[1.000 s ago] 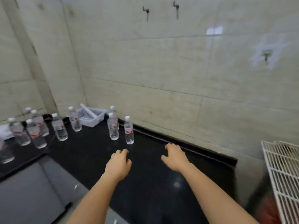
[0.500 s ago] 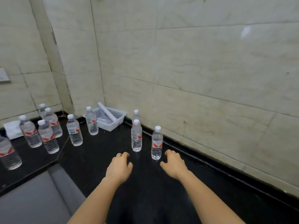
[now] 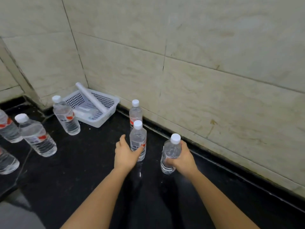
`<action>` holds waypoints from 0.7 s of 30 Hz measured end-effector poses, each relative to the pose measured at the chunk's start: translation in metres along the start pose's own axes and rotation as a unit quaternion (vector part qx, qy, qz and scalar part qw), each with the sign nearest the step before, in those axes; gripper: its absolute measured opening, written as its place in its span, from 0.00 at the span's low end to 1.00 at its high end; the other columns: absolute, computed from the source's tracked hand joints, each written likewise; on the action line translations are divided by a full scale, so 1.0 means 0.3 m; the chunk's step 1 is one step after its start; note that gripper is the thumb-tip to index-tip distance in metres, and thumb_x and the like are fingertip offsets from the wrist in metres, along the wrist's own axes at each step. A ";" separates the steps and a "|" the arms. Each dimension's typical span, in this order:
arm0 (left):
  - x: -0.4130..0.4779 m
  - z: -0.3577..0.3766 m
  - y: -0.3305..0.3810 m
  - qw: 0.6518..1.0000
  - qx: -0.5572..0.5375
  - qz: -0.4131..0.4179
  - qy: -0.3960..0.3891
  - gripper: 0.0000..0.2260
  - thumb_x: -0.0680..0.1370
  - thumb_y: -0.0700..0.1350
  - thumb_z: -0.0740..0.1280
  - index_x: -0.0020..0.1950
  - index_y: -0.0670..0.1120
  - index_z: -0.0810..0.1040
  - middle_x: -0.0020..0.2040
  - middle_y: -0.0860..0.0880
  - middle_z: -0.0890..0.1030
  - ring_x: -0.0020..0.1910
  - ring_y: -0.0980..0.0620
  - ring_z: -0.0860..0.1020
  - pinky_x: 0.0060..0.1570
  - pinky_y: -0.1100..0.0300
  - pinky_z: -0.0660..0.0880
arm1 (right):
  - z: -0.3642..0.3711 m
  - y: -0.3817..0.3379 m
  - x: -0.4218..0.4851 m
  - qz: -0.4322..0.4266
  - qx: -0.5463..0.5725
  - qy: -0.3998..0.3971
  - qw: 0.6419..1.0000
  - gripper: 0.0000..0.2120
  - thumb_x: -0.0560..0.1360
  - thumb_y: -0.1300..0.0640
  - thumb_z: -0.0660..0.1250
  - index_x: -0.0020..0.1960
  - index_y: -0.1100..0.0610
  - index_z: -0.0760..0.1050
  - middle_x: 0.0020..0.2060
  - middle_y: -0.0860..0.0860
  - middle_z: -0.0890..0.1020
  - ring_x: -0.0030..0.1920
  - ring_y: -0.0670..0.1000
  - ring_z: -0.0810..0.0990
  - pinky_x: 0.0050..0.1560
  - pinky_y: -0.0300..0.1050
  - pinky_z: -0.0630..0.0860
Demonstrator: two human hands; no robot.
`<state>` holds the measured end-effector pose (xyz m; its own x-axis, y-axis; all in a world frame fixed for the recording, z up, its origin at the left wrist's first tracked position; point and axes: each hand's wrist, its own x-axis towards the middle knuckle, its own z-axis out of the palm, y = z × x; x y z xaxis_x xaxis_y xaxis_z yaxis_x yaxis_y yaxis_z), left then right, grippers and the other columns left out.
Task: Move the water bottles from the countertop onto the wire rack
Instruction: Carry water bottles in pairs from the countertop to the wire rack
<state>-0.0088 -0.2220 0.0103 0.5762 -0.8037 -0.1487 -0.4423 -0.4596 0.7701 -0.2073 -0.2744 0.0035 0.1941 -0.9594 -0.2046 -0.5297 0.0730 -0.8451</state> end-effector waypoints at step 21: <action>-0.254 -0.104 -0.015 0.996 -0.017 0.057 -0.072 0.26 0.68 0.50 0.76 0.63 0.49 0.71 0.57 0.46 0.81 0.54 0.46 0.79 0.52 0.54 0.76 | -0.064 0.002 -0.328 -0.018 -0.001 0.081 0.997 0.30 0.63 0.56 0.77 0.62 0.50 0.68 0.52 0.49 0.79 0.51 0.52 0.79 0.52 0.48 0.77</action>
<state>-0.0292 -0.1470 0.0376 0.4181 -0.8967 -0.1451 -0.4734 -0.3514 0.8077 -0.2424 -0.1853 0.0326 0.0780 -0.9927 -0.0921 -0.5265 0.0374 -0.8494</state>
